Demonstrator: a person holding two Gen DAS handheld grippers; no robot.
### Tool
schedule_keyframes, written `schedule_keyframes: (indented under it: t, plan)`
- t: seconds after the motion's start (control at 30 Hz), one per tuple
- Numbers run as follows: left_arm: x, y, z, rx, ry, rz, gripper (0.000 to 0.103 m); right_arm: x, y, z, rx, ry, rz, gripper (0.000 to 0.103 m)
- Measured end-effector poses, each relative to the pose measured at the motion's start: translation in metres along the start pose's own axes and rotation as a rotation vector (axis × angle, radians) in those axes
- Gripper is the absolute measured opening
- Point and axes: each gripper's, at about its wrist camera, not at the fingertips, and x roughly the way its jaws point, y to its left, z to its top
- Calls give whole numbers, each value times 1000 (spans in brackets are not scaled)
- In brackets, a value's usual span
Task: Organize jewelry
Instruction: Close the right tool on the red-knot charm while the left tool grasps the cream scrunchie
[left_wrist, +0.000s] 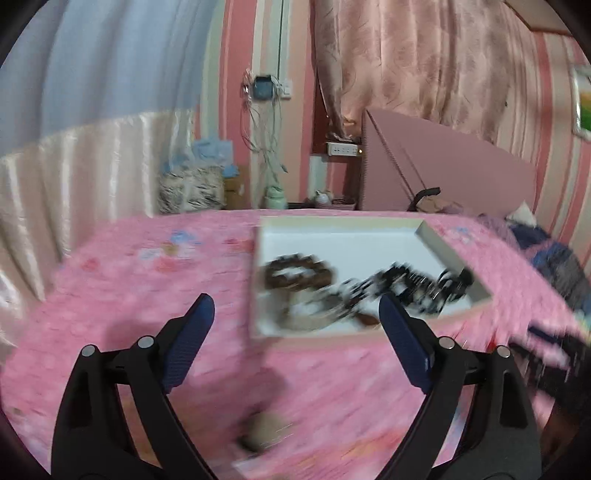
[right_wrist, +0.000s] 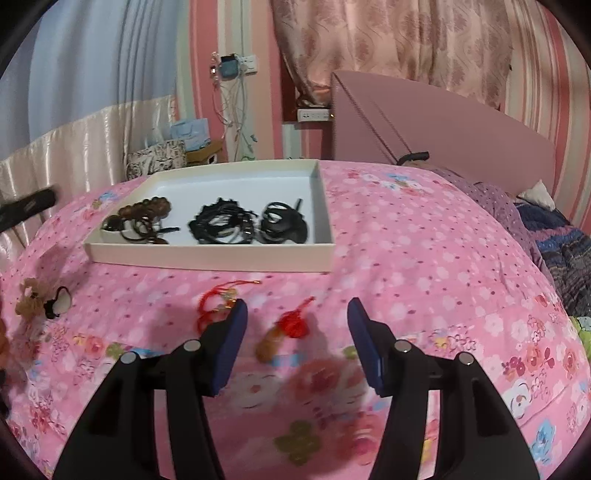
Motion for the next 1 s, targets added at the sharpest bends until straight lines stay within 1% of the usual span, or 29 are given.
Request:
schedule_keyframes:
  t: [0.1, 0.13, 0.27, 0.33, 0.4, 0.53, 0.6, 0.73, 0.8, 0.9, 0.93, 1.0]
  plan:
    - [-18, 42, -20, -6, 6, 45, 90, -1, 10, 2, 16, -11, 19, 56]
    - [-22, 60, -31, 1, 15, 75, 90, 0, 14, 3, 25, -9, 22, 56]
    - [-24, 93, -55, 51, 31, 148, 90, 12, 33, 6, 40, 13, 37, 56]
    - [-19, 104, -64, 42, 53, 141, 90, 18, 42, 5, 32, 31, 40, 56]
    - [-14, 112, -65, 14, 79, 127, 90, 27, 48, 7, 12, 60, 27, 56]
    - [1, 112, -66, 26, 141, 110, 90, 44, 49, 8, 26, 135, 23, 56]
    - [5, 112, -68, 15, 161, 110, 90, 50, 50, 7, 16, 166, 22, 56]
    - [13, 126, -71, -62, 206, 76, 90, 62, 58, 4, -19, 231, 18, 56]
    - [20, 129, -73, -80, 238, 60, 87, 64, 59, 4, -28, 238, 7, 57]
    - [24, 123, -74, -56, 258, 47, 83, 63, 63, 2, -49, 236, -10, 54]
    - [25, 118, -75, -35, 267, 33, 80, 63, 64, 2, -54, 238, -9, 54]
    - [31, 112, -76, -6, 293, -5, 78, 64, 62, 3, -46, 243, 2, 54]
